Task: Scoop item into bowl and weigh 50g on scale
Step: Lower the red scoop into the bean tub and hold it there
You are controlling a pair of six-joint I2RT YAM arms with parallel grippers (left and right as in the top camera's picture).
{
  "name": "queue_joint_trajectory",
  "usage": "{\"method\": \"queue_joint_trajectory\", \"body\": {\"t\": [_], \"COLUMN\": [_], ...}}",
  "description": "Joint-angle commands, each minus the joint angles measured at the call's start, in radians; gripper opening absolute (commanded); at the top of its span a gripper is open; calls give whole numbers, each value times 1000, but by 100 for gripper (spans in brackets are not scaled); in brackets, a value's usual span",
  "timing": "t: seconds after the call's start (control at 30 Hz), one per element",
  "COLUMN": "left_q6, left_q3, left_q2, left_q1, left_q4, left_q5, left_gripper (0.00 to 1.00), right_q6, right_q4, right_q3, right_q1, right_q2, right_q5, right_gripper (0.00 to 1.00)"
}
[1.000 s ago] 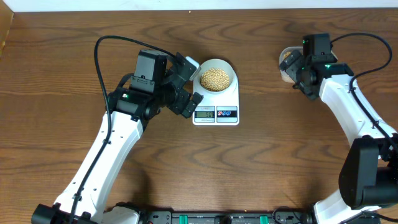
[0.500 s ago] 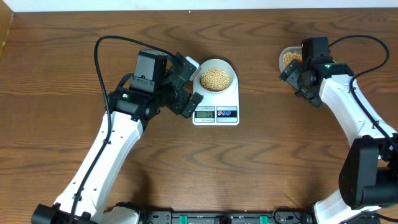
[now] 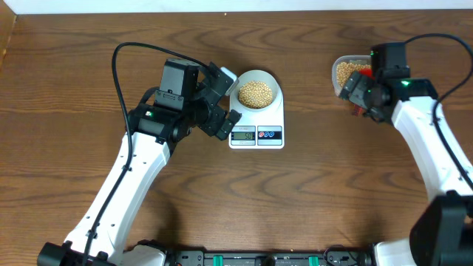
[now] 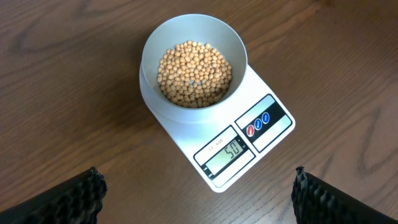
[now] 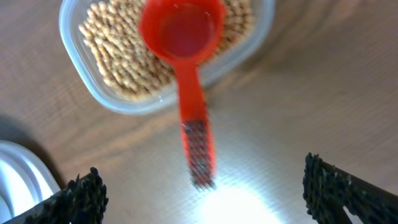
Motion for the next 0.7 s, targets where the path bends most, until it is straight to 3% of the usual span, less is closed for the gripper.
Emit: {"method": "queue_joint_trajectory", "body": {"t": [0.0, 0.2, 0.67], "left_q6": [3, 3, 2], "left_q3": [-2, -2, -2], "left_q2": [8, 8, 8], "left_q1": [0, 0, 0], "left_q4": [-1, -1, -1], "left_q5": [-6, -6, -6], "left_gripper": [98, 98, 98], "right_q6": [-134, -347, -349], "right_q4": [-53, -90, -62], "right_q3": [34, 47, 47], "right_q1": [-27, -56, -55], "right_q2": [-45, -86, -90], "right_q5": [13, -47, -55], "right_gripper": [99, 99, 99]}}
